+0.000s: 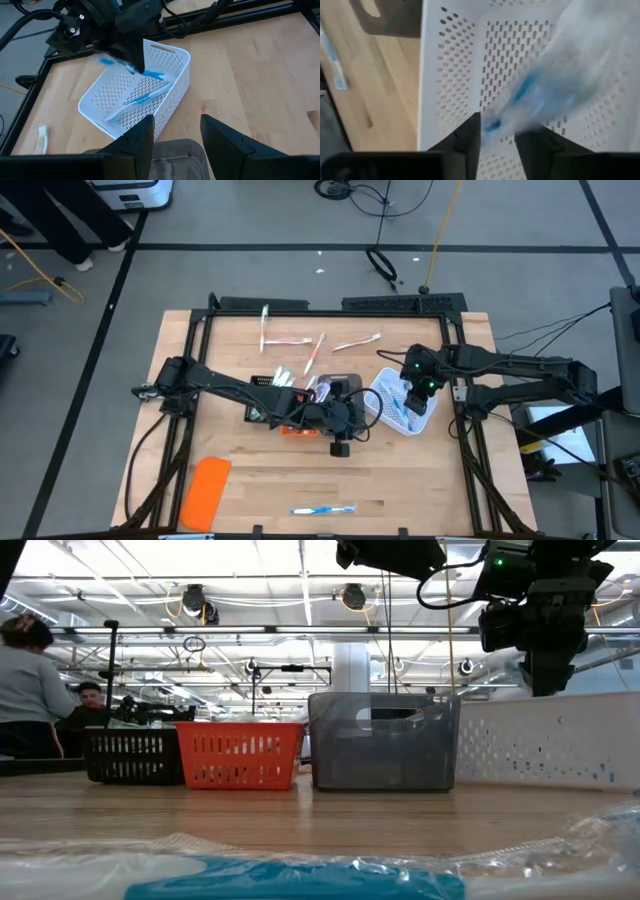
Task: Pick & Place Toothbrushes
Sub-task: Put the blue toothbrush into the white bin
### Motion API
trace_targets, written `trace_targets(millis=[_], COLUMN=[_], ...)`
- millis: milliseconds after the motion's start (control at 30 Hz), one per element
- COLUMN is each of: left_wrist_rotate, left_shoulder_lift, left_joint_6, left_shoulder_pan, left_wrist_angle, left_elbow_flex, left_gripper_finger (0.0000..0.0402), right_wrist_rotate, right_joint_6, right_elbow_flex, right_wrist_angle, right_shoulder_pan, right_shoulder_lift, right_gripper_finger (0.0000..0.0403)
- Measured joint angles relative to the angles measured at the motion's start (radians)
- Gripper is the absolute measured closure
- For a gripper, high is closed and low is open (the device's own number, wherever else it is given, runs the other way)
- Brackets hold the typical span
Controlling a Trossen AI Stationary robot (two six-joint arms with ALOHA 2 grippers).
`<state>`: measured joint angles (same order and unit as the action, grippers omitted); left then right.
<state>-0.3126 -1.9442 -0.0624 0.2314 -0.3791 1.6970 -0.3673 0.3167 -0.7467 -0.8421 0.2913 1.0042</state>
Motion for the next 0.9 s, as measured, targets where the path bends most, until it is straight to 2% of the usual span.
trace_targets(millis=[267,500,900], left_wrist_rotate=[0.0,0.006,0.314], left_shoulder_lift=[0.0,0.0,0.0], left_joint_6=[0.0,0.021,0.068], left_shoulder_pan=[0.0,0.001,0.051], left_wrist_angle=[0.0,-0.099,-0.262], left_elbow_flex=[0.0,0.0,-0.001], left_gripper_finger=[0.0238,0.0238,0.0238], right_wrist_rotate=[0.056,0.056,0.022], right_joint_6=[-0.019,-0.05,-0.068], right_elbow_flex=[0.0,0.0,0.0], right_wrist_angle=[0.0,0.015,0.175], right_shoulder_pan=[0.0,0.0,-0.017], right_shoulder_lift=[0.0,0.0,-0.019], right_gripper_finger=[0.0234,0.0228,0.0233])
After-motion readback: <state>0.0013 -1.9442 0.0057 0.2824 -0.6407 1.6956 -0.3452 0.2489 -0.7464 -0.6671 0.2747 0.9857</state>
